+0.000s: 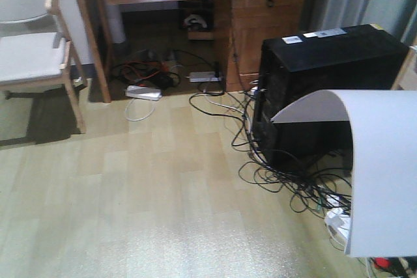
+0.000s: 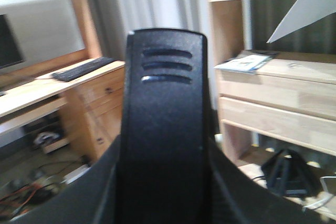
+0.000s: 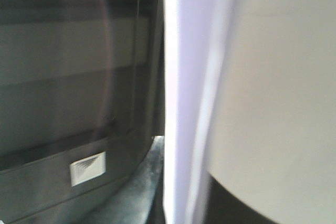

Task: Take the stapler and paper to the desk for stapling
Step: 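Drive the base to the wooden desk holding stapler and paper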

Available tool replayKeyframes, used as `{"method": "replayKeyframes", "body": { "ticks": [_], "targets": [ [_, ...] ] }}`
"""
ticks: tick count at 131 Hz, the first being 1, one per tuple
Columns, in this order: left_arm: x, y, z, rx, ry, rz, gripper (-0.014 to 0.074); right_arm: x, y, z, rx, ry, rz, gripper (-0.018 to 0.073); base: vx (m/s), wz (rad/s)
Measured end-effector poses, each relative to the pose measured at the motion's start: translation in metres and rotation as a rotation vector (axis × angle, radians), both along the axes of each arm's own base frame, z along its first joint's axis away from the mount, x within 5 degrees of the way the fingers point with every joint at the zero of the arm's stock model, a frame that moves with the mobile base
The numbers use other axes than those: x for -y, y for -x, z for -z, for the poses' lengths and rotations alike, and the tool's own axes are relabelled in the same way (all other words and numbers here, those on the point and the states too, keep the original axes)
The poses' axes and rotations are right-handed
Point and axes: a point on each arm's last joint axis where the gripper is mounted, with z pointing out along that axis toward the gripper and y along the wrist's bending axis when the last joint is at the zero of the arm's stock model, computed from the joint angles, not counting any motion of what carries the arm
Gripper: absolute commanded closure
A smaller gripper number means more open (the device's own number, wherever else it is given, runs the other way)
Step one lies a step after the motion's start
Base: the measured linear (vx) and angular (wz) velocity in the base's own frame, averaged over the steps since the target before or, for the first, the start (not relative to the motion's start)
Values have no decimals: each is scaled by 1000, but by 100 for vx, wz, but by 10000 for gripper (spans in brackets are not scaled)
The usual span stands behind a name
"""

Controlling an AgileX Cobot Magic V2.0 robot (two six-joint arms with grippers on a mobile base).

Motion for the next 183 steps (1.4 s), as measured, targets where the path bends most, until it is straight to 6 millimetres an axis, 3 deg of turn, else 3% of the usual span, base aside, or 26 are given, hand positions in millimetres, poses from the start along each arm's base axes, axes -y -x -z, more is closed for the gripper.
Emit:
{"method": "replayKeyframes", "body": {
  "ticks": [98, 183],
  "targets": [
    [0, 0, 0, -1, 0, 1, 596, 0, 0, 0, 0, 0, 0, 566, 7, 20],
    [0, 0, 0, -1, 0, 1, 596, 0, 0, 0, 1, 0, 0, 566, 29, 3]
  ]
}}
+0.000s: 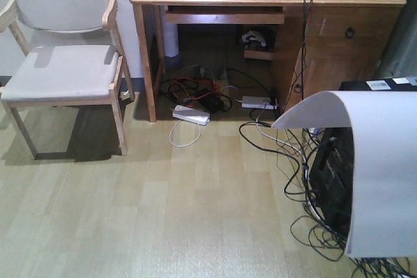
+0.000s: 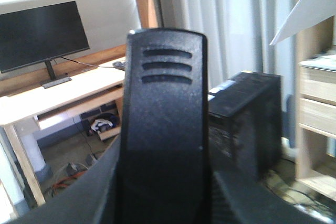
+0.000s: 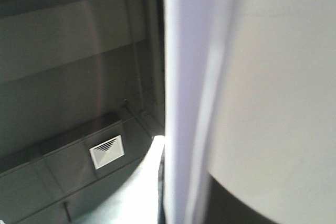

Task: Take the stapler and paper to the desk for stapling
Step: 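Drive the base to the wooden desk holding stapler and paper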

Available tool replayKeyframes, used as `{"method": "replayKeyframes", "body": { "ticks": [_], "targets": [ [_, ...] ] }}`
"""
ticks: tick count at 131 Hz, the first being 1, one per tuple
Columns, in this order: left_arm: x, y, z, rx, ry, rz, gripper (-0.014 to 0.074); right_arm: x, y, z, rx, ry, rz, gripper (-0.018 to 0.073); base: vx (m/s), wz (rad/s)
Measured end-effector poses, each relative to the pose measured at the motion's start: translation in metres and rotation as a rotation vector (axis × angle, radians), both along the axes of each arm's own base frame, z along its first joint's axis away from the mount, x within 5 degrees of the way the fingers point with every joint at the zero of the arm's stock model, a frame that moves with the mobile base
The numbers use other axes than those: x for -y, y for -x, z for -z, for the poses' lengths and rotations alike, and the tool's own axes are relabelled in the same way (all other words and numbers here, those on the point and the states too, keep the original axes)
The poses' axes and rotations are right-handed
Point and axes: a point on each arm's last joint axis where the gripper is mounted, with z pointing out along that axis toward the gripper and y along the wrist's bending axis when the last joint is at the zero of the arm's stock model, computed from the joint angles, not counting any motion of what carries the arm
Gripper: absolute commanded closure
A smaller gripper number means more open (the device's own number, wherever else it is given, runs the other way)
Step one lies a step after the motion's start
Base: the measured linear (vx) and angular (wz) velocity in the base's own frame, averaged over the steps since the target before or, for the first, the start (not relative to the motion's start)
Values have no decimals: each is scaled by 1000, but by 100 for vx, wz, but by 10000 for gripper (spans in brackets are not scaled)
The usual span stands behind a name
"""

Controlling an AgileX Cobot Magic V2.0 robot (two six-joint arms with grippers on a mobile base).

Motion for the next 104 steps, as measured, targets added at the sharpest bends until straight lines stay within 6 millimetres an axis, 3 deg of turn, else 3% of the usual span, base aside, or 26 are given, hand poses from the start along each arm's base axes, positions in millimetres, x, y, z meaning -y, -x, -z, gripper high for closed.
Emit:
{"method": "replayKeyframes", "body": {
  "ticks": [104],
  "targets": [
    [0, 0, 0, 0, 0, 0, 596, 0, 0, 0, 3, 0, 0, 565, 47, 0]
  ]
}}
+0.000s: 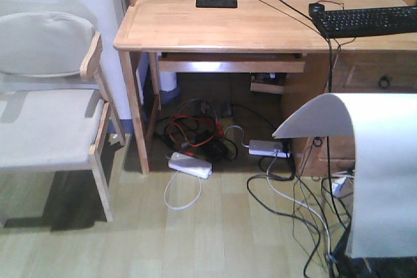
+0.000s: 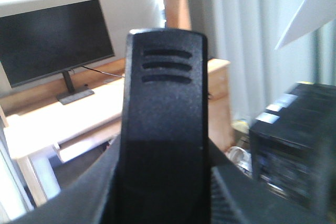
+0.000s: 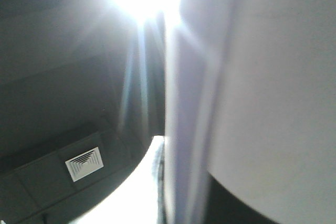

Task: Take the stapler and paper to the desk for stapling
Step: 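Drive the base to the wooden desk holding stapler and paper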

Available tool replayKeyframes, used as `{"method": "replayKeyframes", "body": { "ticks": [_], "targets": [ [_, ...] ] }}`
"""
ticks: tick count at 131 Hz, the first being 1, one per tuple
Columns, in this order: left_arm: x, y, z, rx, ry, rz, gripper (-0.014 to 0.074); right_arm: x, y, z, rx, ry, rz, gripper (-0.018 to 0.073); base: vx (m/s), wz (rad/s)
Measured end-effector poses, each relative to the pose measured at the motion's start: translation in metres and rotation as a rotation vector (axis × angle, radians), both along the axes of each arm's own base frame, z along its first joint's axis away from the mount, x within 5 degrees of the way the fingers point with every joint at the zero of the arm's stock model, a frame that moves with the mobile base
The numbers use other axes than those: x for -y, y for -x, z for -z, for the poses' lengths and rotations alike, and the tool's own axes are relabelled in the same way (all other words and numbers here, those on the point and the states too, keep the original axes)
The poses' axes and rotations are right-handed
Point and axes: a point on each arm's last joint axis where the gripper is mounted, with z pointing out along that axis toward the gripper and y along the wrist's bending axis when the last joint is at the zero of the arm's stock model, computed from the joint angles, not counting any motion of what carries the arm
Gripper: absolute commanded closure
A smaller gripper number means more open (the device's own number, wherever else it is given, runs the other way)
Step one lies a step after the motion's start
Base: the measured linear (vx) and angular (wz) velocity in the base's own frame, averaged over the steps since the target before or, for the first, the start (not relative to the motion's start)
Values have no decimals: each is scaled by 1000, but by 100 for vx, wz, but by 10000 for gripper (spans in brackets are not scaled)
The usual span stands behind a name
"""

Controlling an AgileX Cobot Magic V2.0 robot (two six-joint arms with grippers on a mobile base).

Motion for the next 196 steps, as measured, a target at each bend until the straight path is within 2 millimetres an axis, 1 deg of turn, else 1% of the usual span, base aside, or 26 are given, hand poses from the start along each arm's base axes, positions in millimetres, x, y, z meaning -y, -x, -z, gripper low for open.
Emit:
{"method": "replayKeyframes", "body": {
  "ticks": [100, 196],
  "targets": [
    [0, 0, 0, 0, 0, 0, 596, 0, 0, 0, 0, 0, 0, 565, 44, -4],
    [0, 0, 0, 0, 0, 0, 596, 0, 0, 0, 0, -1, 0, 565, 35, 3]
  ]
}}
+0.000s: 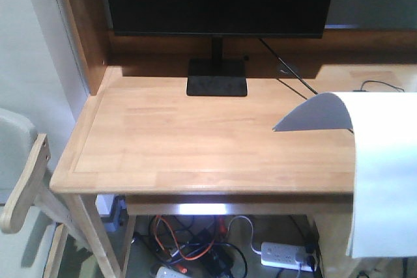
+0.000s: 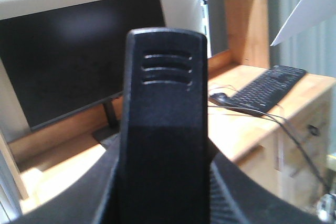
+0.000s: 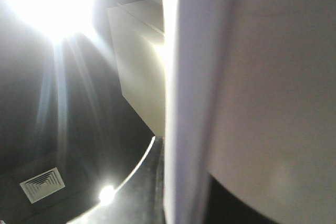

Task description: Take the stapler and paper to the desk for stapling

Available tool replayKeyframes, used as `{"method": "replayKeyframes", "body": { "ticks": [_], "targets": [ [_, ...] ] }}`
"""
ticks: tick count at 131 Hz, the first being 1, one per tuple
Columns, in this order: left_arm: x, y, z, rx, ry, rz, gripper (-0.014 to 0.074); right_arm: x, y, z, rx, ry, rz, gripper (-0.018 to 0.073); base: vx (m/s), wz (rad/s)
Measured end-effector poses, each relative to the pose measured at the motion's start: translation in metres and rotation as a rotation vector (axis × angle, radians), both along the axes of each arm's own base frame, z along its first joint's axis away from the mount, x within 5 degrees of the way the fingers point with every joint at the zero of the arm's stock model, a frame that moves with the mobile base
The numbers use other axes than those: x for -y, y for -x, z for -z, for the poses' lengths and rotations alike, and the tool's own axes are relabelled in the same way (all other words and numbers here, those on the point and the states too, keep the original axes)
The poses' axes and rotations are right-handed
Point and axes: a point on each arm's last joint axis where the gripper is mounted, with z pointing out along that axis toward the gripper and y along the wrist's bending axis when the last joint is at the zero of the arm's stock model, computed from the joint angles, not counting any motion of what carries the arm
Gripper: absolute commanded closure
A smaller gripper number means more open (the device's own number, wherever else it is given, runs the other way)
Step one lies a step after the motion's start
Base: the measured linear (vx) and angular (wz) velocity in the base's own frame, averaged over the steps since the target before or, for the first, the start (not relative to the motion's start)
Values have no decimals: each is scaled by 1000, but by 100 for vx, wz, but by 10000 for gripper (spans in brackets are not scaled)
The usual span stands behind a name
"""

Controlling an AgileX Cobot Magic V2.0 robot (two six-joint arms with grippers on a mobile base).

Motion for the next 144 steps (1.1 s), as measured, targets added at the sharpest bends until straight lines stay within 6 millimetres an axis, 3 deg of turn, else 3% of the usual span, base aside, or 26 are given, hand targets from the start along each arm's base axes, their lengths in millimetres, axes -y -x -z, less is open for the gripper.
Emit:
{"method": "replayKeyframes", "body": {
  "ticks": [144],
  "targets": [
    [0, 0, 0, 0, 0, 0, 596, 0, 0, 0, 0, 0, 0, 565, 19, 2]
  ]
}}
